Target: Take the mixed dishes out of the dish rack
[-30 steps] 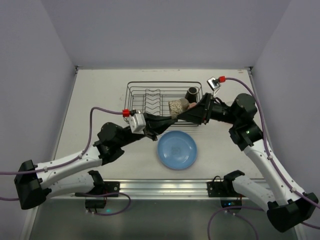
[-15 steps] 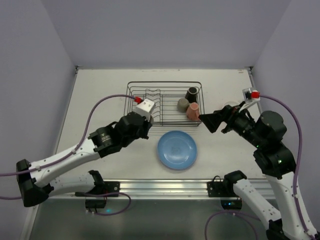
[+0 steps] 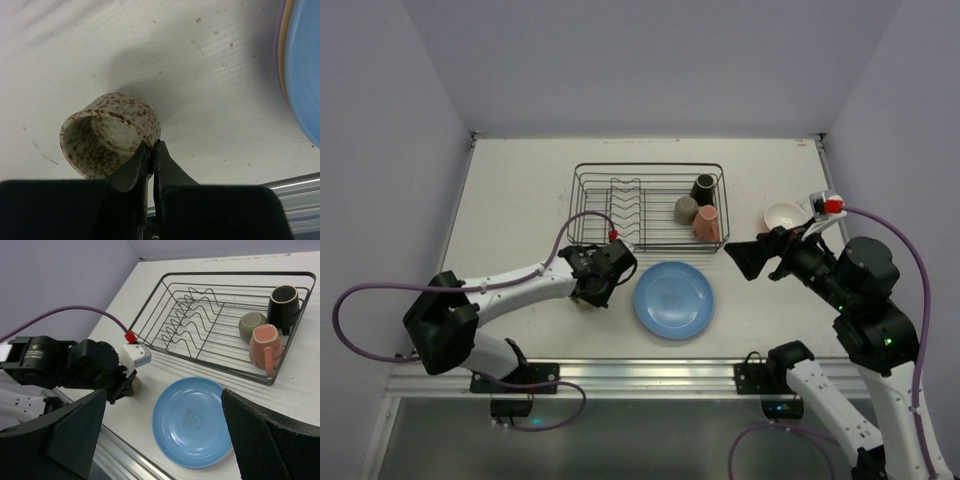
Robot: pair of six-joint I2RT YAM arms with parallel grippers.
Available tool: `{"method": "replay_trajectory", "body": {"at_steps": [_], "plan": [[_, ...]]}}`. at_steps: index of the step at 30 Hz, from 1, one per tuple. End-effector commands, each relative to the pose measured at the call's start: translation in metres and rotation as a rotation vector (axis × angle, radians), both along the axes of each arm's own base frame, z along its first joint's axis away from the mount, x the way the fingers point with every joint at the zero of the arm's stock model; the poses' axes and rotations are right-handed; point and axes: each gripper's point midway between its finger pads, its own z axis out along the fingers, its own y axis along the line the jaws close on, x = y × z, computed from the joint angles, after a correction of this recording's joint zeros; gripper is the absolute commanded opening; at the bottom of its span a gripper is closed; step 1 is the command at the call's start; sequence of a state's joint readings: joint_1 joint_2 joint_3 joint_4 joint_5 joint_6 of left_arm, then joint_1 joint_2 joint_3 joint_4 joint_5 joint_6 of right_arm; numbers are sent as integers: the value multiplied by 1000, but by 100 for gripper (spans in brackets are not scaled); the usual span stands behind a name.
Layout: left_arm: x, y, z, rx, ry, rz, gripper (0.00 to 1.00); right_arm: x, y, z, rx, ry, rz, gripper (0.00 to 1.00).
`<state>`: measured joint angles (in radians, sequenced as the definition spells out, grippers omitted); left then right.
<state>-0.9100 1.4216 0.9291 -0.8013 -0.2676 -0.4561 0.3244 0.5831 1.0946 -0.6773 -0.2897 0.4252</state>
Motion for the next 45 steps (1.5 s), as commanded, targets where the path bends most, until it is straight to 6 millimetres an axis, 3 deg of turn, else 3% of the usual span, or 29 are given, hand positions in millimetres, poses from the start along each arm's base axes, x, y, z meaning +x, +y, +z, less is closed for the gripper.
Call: {"method": "replay_trajectory", "body": {"at_steps": [1,3,7,10,12,14,18,19,20,23,26,28,30,31,33,38,41,42,44,45], "plan": [[-5,-9,-14,-34,47,41,0,-6,5,6,2,-45,51,99],[-6,-14,-21,-48,62,40,0,-6,5,7,-1,-46,49,99],[-6,-3,-35,16,62,76,0,-8,6,8,-1,-55,58,99],[-2,-3,-36,15,43,84,0,-9,6,8,0,-64,62,99],[2,-5,-33,7,24,85,6,-8,6,7,0,-62,62,99],[6,-8,-29,3,9,81,29,-7,6,7,0,-61,63,99],[8,-11,-25,-6,4,73,65,-2,5,1,-11,-42,46,99],[8,-11,-23,-9,-2,72,79,1,4,-1,-15,-33,30,99],[8,-11,-21,-13,-7,67,83,4,1,-4,-20,-24,9,99],[10,-13,-7,-50,-34,55,91,18,-7,-13,-43,13,-64,99],[16,-21,22,-123,-89,47,94,29,-4,-22,-59,53,-67,99],[23,-27,49,-182,-143,45,97,40,-3,-25,-72,76,-78,99],[28,-32,78,-250,-207,20,100,62,2,-44,-127,153,-77,99],[29,-34,87,-280,-226,18,100,61,1,-40,-134,143,-81,99],[29,-35,113,-348,-287,-8,100,78,2,-55,-202,208,-85,98],[34,-21,173,-448,-472,-20,100,118,-5,-94,-362,364,-136,83],[34,-11,188,-464,-548,-43,100,137,-5,-98,-420,382,-142,78],[36,-11,192,-477,-572,-44,100,146,-5,-115,-464,436,-143,78],[34,-9,186,-482,-594,-63,100,159,-5,-115,-512,456,-139,79],[35,-11,186,-497,-604,-70,100,169,-2,-129,-542,498,-125,79]]}}
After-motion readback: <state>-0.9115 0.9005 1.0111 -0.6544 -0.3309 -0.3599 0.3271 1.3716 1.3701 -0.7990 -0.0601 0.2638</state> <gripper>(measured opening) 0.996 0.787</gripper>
